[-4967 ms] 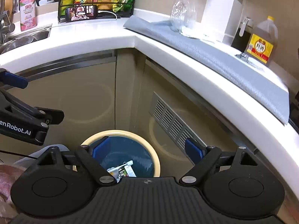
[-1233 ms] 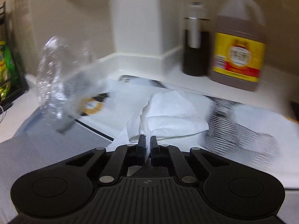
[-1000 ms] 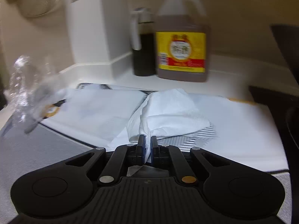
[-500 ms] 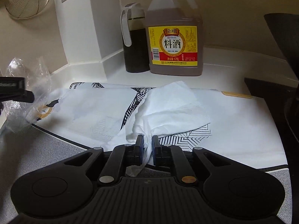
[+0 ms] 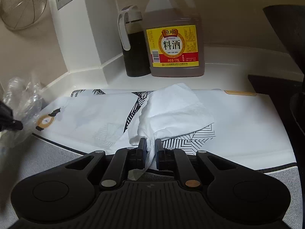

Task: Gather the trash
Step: 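Grasp the clear plastic bag with the left gripper while the right holds the tissue, then carry the plastic bag and tissue down over the bin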

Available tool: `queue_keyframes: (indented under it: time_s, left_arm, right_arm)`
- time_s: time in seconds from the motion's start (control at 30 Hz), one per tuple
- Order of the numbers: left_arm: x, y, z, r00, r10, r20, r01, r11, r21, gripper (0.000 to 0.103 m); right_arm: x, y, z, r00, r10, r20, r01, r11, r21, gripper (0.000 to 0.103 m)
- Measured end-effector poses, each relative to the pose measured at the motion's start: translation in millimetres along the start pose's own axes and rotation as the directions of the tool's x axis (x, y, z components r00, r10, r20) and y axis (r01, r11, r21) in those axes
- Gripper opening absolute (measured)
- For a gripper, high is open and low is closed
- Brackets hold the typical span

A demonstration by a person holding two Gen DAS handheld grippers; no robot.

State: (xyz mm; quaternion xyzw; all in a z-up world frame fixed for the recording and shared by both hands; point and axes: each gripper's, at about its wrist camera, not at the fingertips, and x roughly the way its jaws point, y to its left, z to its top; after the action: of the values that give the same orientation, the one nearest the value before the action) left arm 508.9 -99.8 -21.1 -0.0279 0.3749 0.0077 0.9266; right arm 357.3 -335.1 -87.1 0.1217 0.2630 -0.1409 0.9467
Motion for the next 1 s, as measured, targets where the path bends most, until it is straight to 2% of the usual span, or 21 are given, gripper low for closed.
queue_keyframes:
  time_s: [0.13,0.27,0.4,0.53,0.6,0.63,0.7,0.77,0.87,1.0]
  left_arm:
    - [-58.9,19.4,-17.3,0.997,-0.063,0.053,0.061,0.998,0.031,0.004]
    - [-131.1,51.3,-57.4,0.99,-0.098,0.103,0.089,0.992,0.09,0.004]
    - [-194.6,92.2,-110.4,0.99,-0.091,0.108,0.081,0.992,0.093,0.004]
    - [-250.1,131.1,-167.9,0.992,-0.066,0.112,0.06,0.997,0.048,0.004]
    - [-267.9,146.1,-198.9,0.995,-0.064,0.078,0.061,0.997,0.04,0.004]
    - [-273.2,151.9,-214.2,0.996,-0.065,0.055,0.063,0.997,0.036,0.004]
    - [-280.0,162.2,-240.9,0.998,-0.052,0.023,0.052,0.999,0.016,0.004]
    - [-285.3,171.5,-261.4,0.998,-0.059,0.0,0.059,0.998,-0.01,0.004]
    - [-296.5,177.9,-282.7,0.998,-0.062,0.016,0.062,0.998,-0.017,0.004]
    - [-311.7,178.4,-304.7,0.994,-0.103,0.028,0.103,0.995,-0.013,0.004]
  right_arm:
    - [-3.1,-3.8,0.9,1.0,0.016,0.026,-0.017,0.999,0.031,0.011]
    - [-8.4,-3.6,2.0,0.997,0.034,0.07,-0.036,0.999,0.032,0.01]
    - [-15.4,1.6,1.0,0.991,0.065,0.117,-0.066,0.998,0.01,0.009]
    - [-23.5,4.0,-1.3,0.98,0.106,0.171,-0.107,0.994,-0.003,0.008]
    - [-31.6,5.6,-2.7,0.982,0.079,0.172,-0.079,0.997,-0.008,0.008]
    - [-39.4,5.1,-4.8,0.983,0.07,0.168,-0.072,0.997,0.006,0.008]
    - [-64.0,7.8,-14.1,0.98,0.107,0.166,-0.11,0.994,0.01,0.008]
    - [-96.7,17.2,-29.0,0.972,0.156,0.177,-0.147,0.987,-0.059,0.008]
    - [-149.5,24.6,-54.1,0.956,0.235,0.179,-0.211,0.967,-0.143,0.008]
    - [-210.7,21.3,-87.8,0.936,0.326,0.13,-0.299,0.934,-0.194,0.008]
